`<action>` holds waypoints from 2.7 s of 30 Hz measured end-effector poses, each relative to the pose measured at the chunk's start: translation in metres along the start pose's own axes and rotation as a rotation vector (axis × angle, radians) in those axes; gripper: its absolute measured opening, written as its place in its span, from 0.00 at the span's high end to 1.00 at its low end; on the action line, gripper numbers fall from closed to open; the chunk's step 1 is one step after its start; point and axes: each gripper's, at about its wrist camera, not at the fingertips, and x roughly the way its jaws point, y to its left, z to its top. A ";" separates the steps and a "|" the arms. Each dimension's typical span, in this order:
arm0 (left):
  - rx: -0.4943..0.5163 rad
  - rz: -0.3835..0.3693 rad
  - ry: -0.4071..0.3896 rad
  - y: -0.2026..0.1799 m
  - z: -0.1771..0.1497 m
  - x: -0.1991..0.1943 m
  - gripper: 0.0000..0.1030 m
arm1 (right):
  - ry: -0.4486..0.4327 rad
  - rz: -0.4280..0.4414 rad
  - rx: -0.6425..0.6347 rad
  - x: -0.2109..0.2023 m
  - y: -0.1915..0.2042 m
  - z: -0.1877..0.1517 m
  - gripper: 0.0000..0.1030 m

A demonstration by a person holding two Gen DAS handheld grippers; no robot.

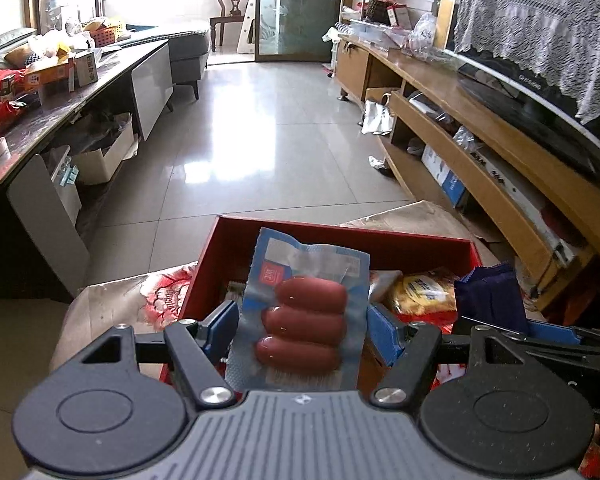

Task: Organize snacks

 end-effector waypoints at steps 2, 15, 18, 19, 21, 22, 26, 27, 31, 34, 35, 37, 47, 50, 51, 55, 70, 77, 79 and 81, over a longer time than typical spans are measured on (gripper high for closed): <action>-0.008 0.008 0.015 0.001 0.003 0.011 0.34 | 0.013 0.000 0.005 0.010 -0.001 0.003 0.28; -0.034 0.053 0.082 0.010 0.007 0.052 0.34 | 0.075 0.003 0.022 0.050 0.004 0.008 0.28; -0.029 0.062 0.095 0.010 0.007 0.060 0.34 | 0.078 -0.010 0.013 0.055 0.007 0.009 0.27; -0.028 0.063 0.101 0.010 0.006 0.062 0.34 | 0.078 -0.019 0.006 0.057 0.008 0.009 0.27; -0.032 0.060 0.113 0.012 0.006 0.065 0.34 | 0.078 -0.040 -0.015 0.060 0.011 0.009 0.27; -0.035 0.059 0.116 0.013 0.006 0.065 0.34 | 0.077 -0.047 -0.023 0.060 0.012 0.009 0.26; -0.037 0.062 0.117 0.015 0.007 0.065 0.33 | 0.068 -0.060 -0.035 0.060 0.015 0.009 0.26; -0.038 0.062 0.113 0.016 0.007 0.064 0.33 | 0.062 -0.061 -0.035 0.059 0.015 0.010 0.25; -0.045 0.057 0.101 0.019 0.010 0.058 0.32 | 0.044 -0.057 -0.028 0.055 0.015 0.012 0.21; -0.051 0.049 0.095 0.019 0.010 0.053 0.29 | 0.027 -0.064 -0.032 0.051 0.015 0.014 0.19; -0.051 0.049 0.093 0.020 0.010 0.052 0.27 | 0.019 -0.066 -0.033 0.050 0.015 0.014 0.19; -0.053 0.052 0.087 0.021 0.010 0.048 0.26 | 0.006 -0.067 -0.036 0.045 0.015 0.016 0.17; -0.079 0.061 0.066 0.031 0.004 0.029 0.25 | -0.042 -0.070 -0.038 0.022 0.016 0.019 0.16; -0.090 0.066 0.076 0.034 0.001 0.025 0.25 | -0.027 -0.088 -0.049 0.019 0.019 0.013 0.16; -0.091 0.067 0.074 0.034 -0.001 0.023 0.25 | -0.024 -0.096 -0.053 0.018 0.020 0.011 0.16; -0.085 0.066 0.073 0.035 -0.012 0.013 0.25 | -0.003 -0.108 -0.047 0.013 0.021 0.001 0.16; -0.073 0.052 0.117 0.035 -0.072 -0.027 0.14 | 0.071 -0.140 -0.052 -0.011 0.021 -0.050 0.15; -0.075 0.050 0.108 0.032 -0.096 -0.044 0.06 | 0.064 -0.127 -0.059 -0.033 0.025 -0.072 0.15; -0.072 0.050 0.106 0.033 -0.102 -0.049 0.05 | 0.060 -0.133 -0.064 -0.038 0.026 -0.077 0.15; -0.067 0.055 0.101 0.032 -0.106 -0.053 0.02 | 0.063 -0.135 -0.062 -0.043 0.025 -0.083 0.15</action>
